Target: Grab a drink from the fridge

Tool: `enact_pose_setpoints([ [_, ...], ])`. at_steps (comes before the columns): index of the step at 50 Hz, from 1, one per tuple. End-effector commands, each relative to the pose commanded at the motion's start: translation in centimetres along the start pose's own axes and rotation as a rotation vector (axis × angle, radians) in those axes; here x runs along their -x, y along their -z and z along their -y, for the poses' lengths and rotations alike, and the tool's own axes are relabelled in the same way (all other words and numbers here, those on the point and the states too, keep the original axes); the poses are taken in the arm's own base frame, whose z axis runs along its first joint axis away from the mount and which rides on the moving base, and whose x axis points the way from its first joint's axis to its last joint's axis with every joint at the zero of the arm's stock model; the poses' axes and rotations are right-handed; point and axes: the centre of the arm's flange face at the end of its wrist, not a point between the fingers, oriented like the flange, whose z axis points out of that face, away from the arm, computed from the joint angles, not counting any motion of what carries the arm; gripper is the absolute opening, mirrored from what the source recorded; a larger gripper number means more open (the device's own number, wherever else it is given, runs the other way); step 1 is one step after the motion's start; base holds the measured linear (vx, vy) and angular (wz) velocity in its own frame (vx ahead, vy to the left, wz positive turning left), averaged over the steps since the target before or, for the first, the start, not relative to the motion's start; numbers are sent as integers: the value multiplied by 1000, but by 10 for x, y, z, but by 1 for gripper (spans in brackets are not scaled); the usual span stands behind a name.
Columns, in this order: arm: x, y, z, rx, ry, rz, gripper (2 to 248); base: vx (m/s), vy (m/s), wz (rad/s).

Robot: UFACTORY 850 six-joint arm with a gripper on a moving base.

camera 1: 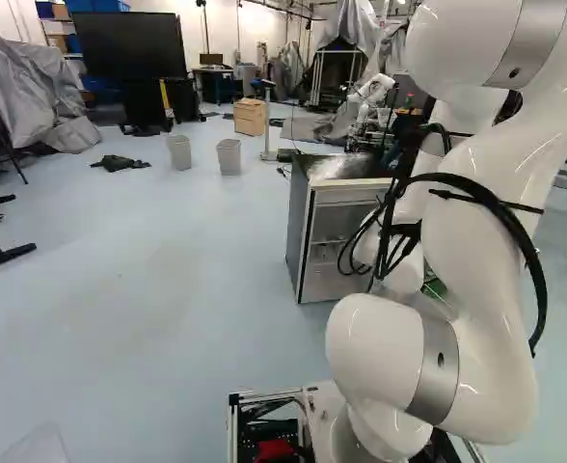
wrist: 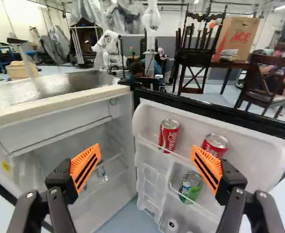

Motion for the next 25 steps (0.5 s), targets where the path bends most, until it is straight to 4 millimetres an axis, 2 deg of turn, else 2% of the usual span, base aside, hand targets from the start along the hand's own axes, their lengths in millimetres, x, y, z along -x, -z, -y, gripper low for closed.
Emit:
enact_pose_setpoints([
  [25,-4,-9,-15,246,-22,-58,247,0,0,0],
])
